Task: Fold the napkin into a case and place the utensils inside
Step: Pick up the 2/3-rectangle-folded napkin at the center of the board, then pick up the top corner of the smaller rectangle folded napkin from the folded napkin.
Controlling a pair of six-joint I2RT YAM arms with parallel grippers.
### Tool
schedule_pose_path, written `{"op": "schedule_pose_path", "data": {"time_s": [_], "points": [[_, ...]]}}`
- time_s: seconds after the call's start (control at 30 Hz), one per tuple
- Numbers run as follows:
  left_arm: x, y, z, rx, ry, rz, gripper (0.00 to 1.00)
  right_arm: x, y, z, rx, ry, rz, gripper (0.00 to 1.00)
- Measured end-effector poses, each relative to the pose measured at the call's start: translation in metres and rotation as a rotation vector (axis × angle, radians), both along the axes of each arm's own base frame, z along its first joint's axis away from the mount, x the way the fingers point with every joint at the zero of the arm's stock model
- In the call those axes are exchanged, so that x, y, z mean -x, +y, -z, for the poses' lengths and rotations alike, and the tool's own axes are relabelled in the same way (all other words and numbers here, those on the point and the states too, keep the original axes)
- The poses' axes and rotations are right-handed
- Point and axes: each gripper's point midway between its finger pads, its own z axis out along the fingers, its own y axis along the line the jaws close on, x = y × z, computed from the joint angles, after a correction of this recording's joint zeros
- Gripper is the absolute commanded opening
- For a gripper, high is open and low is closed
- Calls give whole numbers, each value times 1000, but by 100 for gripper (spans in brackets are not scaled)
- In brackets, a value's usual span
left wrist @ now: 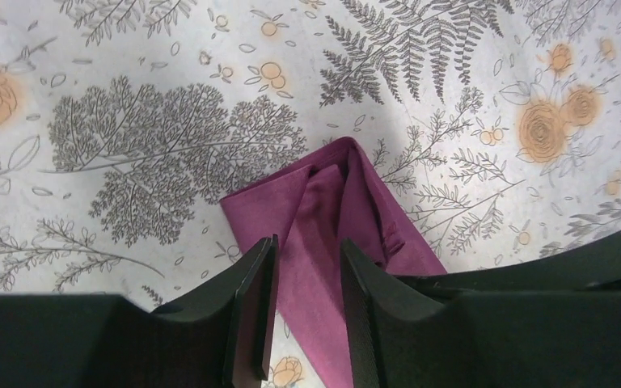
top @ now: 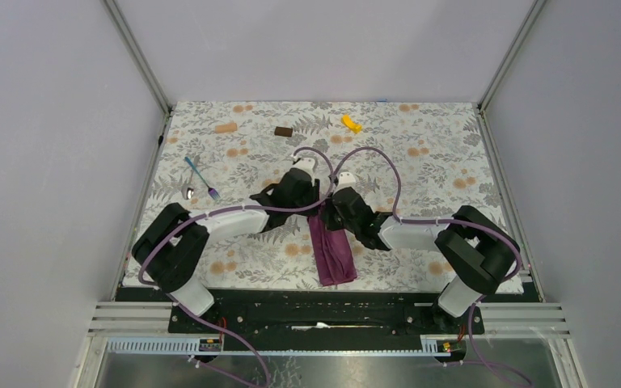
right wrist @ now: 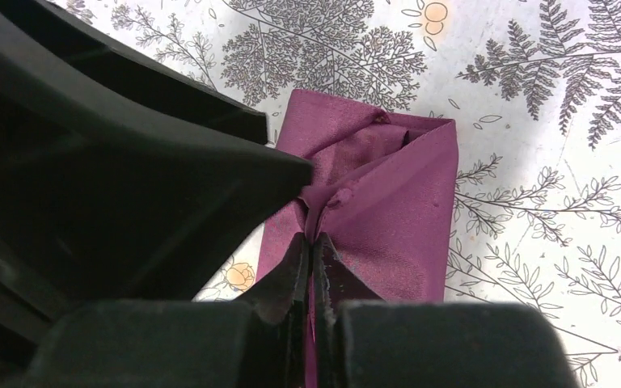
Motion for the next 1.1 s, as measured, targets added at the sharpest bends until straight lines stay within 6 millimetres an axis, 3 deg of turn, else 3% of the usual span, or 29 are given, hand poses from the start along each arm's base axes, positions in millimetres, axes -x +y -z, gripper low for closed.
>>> {"op": "schedule_pose_path", "data": {"time_s": [0.13,0.33,0.8,0.97,1.1], "points": [[-3,-11,5,-109,-62,27,32,0,0,-1,-19,12,3,0],[-4,-4,19,-224,-82,27,30,1,-1,0,-32,22,6,0],[-4,-3,29,-267,-86,43,31,1,1,0,-53,30,0,0],[-3,-6,32,-278,-91,55,25,2,2,0,-56,33,-4,0],[-2,-7,36,-297,-93,65,13,3,3,0,-59,37,-10,0]]}}
